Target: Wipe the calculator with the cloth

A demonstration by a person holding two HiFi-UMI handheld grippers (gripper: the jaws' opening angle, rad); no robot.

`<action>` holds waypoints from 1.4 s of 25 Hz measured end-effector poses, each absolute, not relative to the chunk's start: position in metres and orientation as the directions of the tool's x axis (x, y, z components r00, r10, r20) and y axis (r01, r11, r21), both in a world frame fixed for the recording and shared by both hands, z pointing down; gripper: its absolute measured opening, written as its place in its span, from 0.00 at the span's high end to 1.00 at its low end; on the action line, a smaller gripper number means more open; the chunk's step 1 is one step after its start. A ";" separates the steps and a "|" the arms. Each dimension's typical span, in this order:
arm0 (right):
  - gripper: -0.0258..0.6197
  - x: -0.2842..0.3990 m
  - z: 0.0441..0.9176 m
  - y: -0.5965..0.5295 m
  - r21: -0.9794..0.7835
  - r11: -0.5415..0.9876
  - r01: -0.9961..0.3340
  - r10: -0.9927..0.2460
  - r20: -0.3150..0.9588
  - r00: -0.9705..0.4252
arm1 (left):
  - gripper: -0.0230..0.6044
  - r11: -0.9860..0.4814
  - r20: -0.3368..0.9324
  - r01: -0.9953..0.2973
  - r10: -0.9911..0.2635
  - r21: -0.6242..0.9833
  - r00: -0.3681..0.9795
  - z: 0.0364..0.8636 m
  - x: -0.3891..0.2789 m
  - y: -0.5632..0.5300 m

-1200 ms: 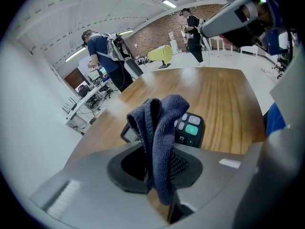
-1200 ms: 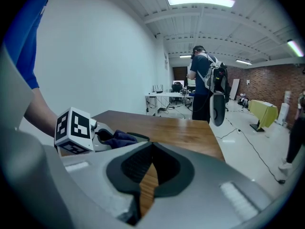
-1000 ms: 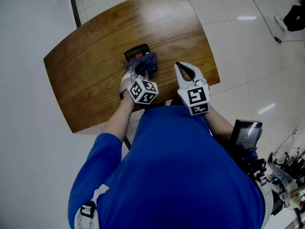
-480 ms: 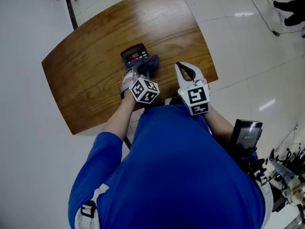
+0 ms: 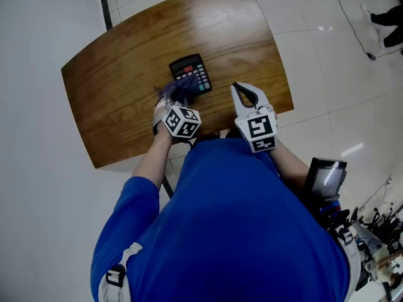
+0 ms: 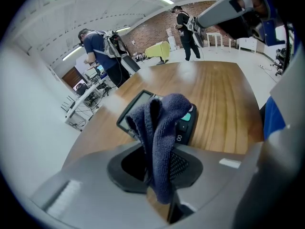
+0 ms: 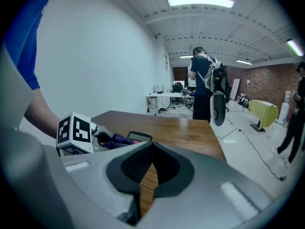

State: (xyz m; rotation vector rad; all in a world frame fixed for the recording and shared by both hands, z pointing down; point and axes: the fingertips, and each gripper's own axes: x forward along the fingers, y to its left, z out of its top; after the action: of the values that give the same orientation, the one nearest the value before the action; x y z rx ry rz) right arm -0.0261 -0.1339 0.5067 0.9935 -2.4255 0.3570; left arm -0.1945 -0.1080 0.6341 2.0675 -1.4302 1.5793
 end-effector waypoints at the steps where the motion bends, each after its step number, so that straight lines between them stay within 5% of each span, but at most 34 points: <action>1: 0.96 -0.026 0.507 -0.134 -0.054 0.701 -0.711 -0.583 0.532 -0.615 | 0.86 -0.521 0.819 -0.759 -0.573 -0.390 -0.027 0.635 -0.197 -0.107; 18: 0.96 0.000 0.516 -0.145 -0.037 0.650 -0.759 -0.624 0.543 -0.561 | 0.86 -0.674 0.798 -0.632 -0.586 -0.382 0.143 0.640 -0.102 -0.143; 35: 0.96 -0.028 0.504 -0.134 -0.035 0.715 -0.699 -0.579 0.531 -0.619 | 0.86 -0.595 0.808 -0.698 -0.588 -0.399 0.040 0.637 -0.162 -0.105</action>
State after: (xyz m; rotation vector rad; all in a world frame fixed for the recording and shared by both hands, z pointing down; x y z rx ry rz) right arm -0.0281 -0.1344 0.5045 0.9752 -2.4280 0.3266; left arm -0.1615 -0.1050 0.6371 2.1883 -1.3602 1.6097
